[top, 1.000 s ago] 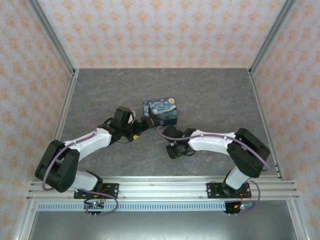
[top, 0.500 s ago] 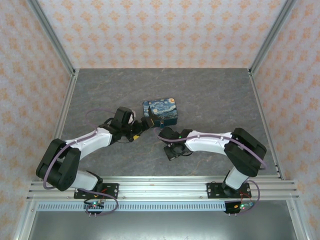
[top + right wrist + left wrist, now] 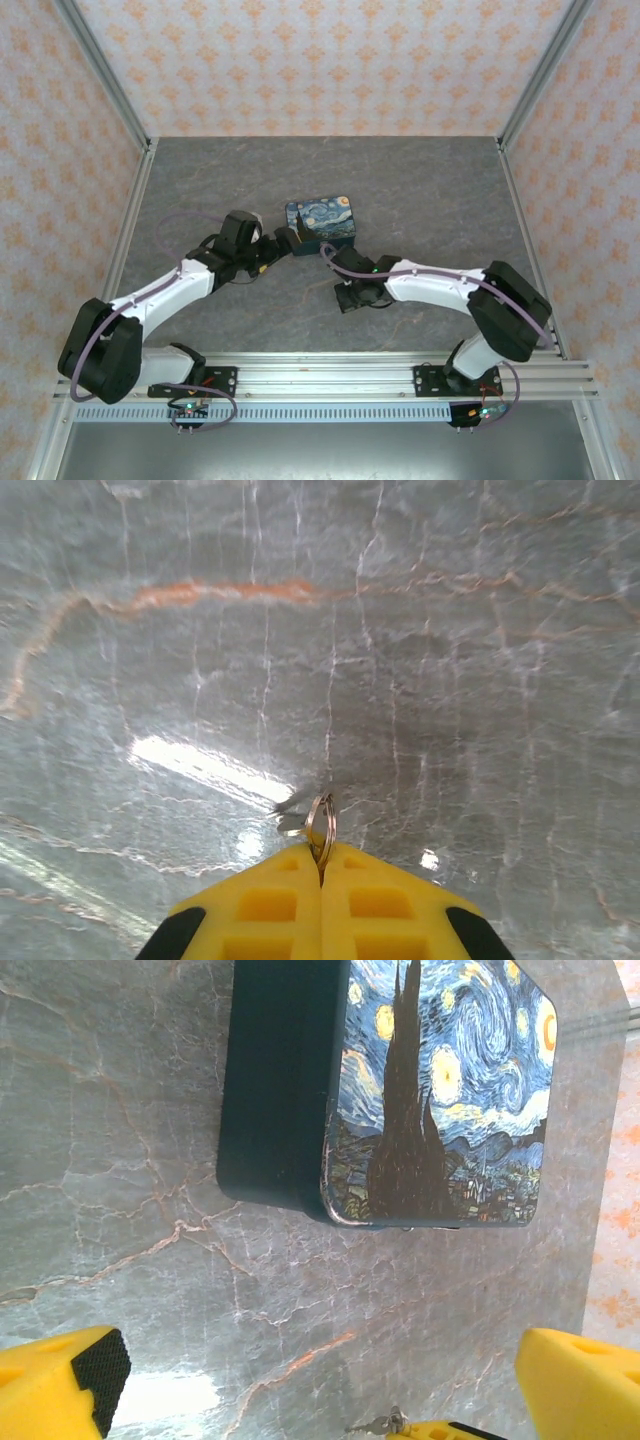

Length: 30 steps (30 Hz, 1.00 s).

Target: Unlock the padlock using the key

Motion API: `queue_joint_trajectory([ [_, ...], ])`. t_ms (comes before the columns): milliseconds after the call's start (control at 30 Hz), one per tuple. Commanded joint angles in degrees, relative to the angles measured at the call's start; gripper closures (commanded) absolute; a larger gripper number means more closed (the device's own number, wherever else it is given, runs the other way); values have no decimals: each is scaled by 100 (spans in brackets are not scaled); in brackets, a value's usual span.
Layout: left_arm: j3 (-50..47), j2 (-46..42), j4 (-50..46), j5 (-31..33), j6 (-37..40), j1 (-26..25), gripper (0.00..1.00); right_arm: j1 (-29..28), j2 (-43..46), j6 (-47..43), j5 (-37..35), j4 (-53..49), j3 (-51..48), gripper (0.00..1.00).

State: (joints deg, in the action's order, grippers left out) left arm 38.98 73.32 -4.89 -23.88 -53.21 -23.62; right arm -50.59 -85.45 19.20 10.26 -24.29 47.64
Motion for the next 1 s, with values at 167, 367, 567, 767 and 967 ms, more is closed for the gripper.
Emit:
queue_joint_trajectory([
  [167,-119,237,799,-281,-497,-381,0,143,330,538,2,560,-263,100],
  [367,-110,469,1068,-324,-1472,-679,2,207,411,755,30,744,-284,100],
  [567,-121,564,1536,-133,-2458,-972,11,349,762,1118,95,934,-282,100],
  [767,-75,739,1939,-67,-3153,-1097,22,552,1099,1524,286,1227,-196,100],
  [967,110,916,2084,-41,-3585,-1162,31,612,1231,1646,361,1335,-24,100],
])
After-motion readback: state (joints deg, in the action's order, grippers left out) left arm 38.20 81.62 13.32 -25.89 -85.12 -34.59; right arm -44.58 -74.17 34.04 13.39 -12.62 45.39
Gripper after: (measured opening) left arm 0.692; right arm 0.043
